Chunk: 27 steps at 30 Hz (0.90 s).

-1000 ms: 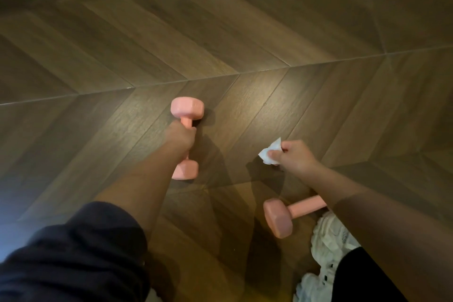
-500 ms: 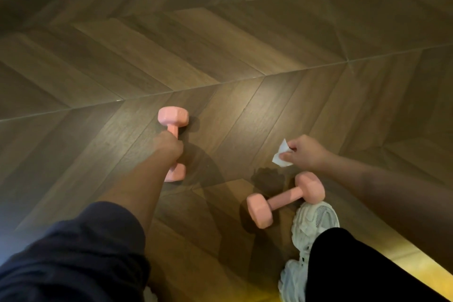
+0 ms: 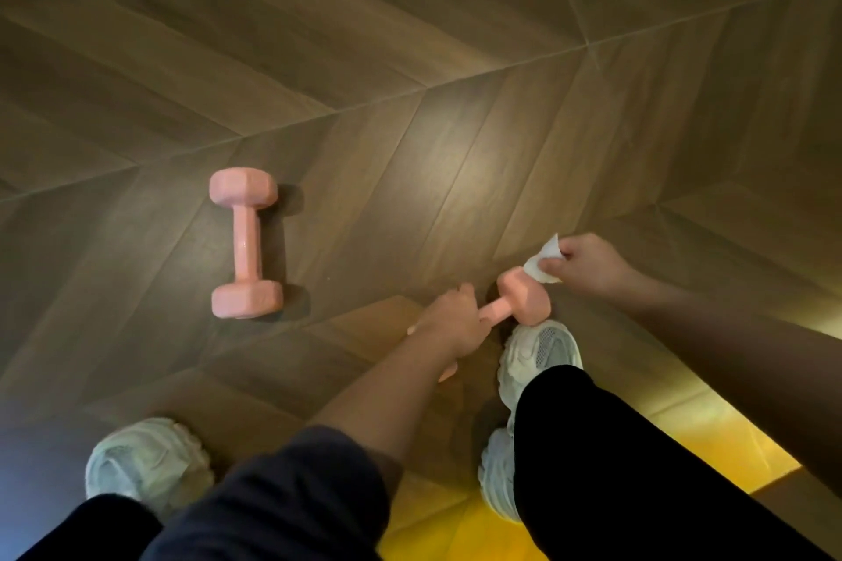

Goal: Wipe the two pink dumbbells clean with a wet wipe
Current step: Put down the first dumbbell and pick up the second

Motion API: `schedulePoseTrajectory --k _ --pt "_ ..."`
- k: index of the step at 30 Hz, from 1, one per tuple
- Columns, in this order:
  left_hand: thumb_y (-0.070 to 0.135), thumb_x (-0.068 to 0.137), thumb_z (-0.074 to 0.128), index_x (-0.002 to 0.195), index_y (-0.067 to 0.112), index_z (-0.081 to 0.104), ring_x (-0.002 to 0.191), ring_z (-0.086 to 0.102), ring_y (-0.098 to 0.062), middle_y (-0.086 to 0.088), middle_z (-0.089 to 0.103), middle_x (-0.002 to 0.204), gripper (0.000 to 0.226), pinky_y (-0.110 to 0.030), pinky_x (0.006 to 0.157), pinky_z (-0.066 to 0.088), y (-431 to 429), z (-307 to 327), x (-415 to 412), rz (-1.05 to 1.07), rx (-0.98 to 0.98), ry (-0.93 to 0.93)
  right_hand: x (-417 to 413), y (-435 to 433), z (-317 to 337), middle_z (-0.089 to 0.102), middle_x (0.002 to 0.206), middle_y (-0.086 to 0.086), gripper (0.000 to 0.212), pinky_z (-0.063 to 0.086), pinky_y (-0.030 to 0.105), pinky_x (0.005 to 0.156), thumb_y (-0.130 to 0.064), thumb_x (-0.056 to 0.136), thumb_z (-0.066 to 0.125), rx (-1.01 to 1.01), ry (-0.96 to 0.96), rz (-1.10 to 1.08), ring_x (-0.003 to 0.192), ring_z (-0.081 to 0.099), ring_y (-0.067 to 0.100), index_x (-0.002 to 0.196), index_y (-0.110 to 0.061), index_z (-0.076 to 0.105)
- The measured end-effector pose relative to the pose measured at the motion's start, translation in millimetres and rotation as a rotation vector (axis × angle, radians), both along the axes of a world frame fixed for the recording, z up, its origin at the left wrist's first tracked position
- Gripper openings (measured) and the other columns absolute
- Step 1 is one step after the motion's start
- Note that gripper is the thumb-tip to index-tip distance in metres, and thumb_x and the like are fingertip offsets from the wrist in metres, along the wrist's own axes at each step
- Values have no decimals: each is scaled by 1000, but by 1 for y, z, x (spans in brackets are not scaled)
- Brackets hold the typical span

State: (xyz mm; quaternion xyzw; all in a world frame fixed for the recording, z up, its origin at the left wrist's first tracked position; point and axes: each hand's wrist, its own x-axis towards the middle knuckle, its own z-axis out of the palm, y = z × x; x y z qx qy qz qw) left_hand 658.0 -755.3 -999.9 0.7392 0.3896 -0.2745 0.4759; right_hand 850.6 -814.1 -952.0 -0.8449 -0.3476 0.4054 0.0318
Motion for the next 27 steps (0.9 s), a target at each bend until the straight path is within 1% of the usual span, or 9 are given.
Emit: schedulePoseTrajectory --k 5,9,13,15,16,18,20,24,27 --pt "35 101 50 131 7 43 114 57 -34 -18 57 129 41 -42 89 46 -15 -12 21 -57 -55 13 -6 2 -9 49 62 -2 36 35 12 44 -17 93 65 53 56 -124 55 44 9 60 -12 52" --pt "41 103 44 128 9 43 113 56 -33 -16 57 128 41 -40 84 43 -12 -11 17 13 -62 49 -13 6 1 53 72 7 27 31 21 49 -18 95 63 73 94 -119 67 48 19 80 5 62" --pt "38 97 58 126 12 53 107 61 -27 -10 62 121 40 -43 93 52 20 28 -16 112 -22 43 -19 14 38 57 77 11 26 35 28 59 -18 96 62 122 143 -110 74 52 21 83 5 63" --pt "31 93 65 117 11 60 98 65 -24 -9 67 109 32 -40 86 56 43 62 -40 182 4 10 -26 20 70 61 82 14 26 38 31 65 -19 95 63 168 179 -89 75 55 22 91 7 64" --pt "27 91 67 111 10 63 87 66 -22 -9 68 98 27 -36 75 57 55 84 -52 244 -27 -19 -31 23 88 65 85 14 22 43 32 68 -18 95 64 208 216 -93 76 58 22 93 4 65" --pt "18 89 68 96 5 64 59 59 -17 -8 63 73 15 -29 52 49 74 138 -74 377 -105 -87 -48 30 131 71 93 11 14 52 36 77 -14 94 65 303 338 -117 81 65 20 101 -2 66" --pt "12 88 67 85 4 61 42 49 -14 -6 58 56 11 -23 40 40 85 196 -93 457 -63 -147 -69 35 176 73 93 6 10 54 35 80 -11 94 65 382 450 -110 84 68 18 103 -8 65" --pt "10 88 66 95 4 65 42 41 -16 -6 70 67 10 -23 43 36 81 307 -131 568 -14 -302 -118 40 250 73 84 -8 5 55 23 71 -13 92 67 489 559 -34 76 67 6 93 -18 65" --pt "9 84 68 97 5 68 42 39 -14 -4 72 70 13 -20 41 34 63 366 -163 703 -11 -422 -153 36 290 71 80 -9 8 56 20 70 -9 90 69 619 602 -35 75 65 4 87 -17 67"
